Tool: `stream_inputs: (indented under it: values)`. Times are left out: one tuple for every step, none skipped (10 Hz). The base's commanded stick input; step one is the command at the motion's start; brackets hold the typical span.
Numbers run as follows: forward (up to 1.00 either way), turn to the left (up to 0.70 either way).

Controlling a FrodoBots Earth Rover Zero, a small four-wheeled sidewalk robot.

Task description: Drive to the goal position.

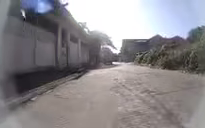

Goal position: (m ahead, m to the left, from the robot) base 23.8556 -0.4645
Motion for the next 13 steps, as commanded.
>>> stream_inputs:
  values:
    - [0.70,0.00]
    - [0.70,0.00]
    - [0.70,0.00]
    - [0.70,0.00]
    - [0.70,0.00]
    - [0.70,0.00]
    - [0.70,0.00]
    - [0.70,0.00]
    - [0.70,0.00]
    - [0.70,0.00]
    - [0.70,0.00]
    - [0.70,0.00]
    - [0.70,0.00]
